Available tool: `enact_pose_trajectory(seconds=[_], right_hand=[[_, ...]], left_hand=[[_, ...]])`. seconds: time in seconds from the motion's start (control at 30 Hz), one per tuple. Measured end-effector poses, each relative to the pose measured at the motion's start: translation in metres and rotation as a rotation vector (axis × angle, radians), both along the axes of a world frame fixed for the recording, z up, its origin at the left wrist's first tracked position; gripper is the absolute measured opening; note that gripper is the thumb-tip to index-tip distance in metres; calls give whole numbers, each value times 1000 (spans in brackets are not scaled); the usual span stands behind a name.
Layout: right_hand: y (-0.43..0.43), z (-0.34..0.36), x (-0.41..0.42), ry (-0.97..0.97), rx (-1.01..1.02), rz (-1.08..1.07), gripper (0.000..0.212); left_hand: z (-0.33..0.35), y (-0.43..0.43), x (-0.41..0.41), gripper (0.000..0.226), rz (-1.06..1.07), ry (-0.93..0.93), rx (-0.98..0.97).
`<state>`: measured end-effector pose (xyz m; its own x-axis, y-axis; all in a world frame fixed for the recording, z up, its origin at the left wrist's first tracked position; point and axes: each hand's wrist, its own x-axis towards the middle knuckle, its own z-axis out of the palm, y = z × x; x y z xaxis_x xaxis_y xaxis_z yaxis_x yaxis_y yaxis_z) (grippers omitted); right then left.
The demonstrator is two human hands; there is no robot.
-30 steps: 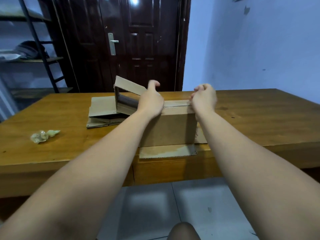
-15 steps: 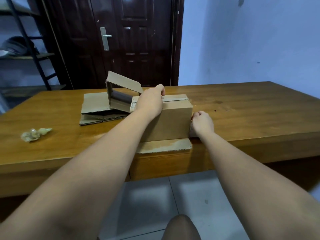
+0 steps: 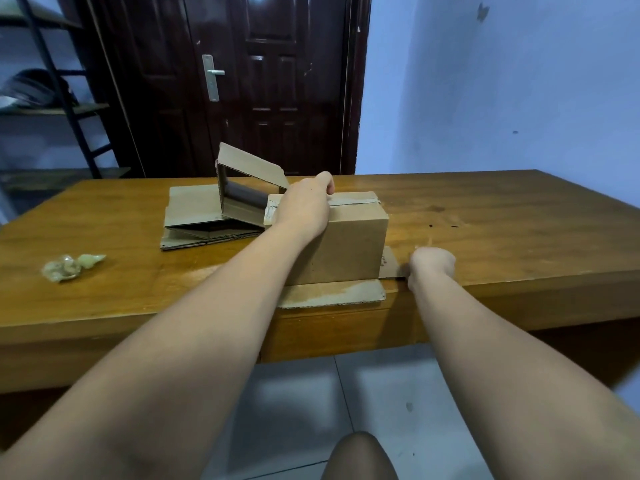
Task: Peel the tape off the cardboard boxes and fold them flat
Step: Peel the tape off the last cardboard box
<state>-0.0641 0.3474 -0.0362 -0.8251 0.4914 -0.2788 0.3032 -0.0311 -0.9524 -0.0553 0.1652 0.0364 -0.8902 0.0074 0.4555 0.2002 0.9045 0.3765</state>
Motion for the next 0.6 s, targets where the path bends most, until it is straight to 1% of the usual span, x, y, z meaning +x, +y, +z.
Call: enact_pose_trajectory(seconds=[0.1, 0.17, 0.23, 0.27, 0.33, 0.4, 0.47, 0.53, 0.6], right_hand=[[5, -1, -2, 17, -145, -127, 33], [-1, 1, 0, 50, -168, -234, 34], [-10, 4, 3, 78, -181, -238, 29], [-14, 8, 4, 94, -219, -232, 26], [-17, 14, 3, 131, -266, -231, 31], [-15, 16, -2, 147, -201, -236, 38], [-13, 19, -6, 107, -108, -228, 43], [-9, 23, -7, 74, 39, -251, 50], [-5, 27, -7, 105, 148, -284, 45]], left_hand=[[-1, 1, 1, 23, 4, 21, -2], [-1, 1, 3, 24, 4, 32, -4], [-1, 1, 3, 24, 3, 39, -4], [-1, 1, 3, 24, 2, 42, -7], [0, 1, 3, 24, 1, 45, -14], [0, 1, 3, 24, -1, 44, -21], [0, 1, 4, 22, -6, 48, -20], [-1, 1, 3, 21, -12, 53, -12], [-1, 0, 2, 21, -17, 55, -8]])
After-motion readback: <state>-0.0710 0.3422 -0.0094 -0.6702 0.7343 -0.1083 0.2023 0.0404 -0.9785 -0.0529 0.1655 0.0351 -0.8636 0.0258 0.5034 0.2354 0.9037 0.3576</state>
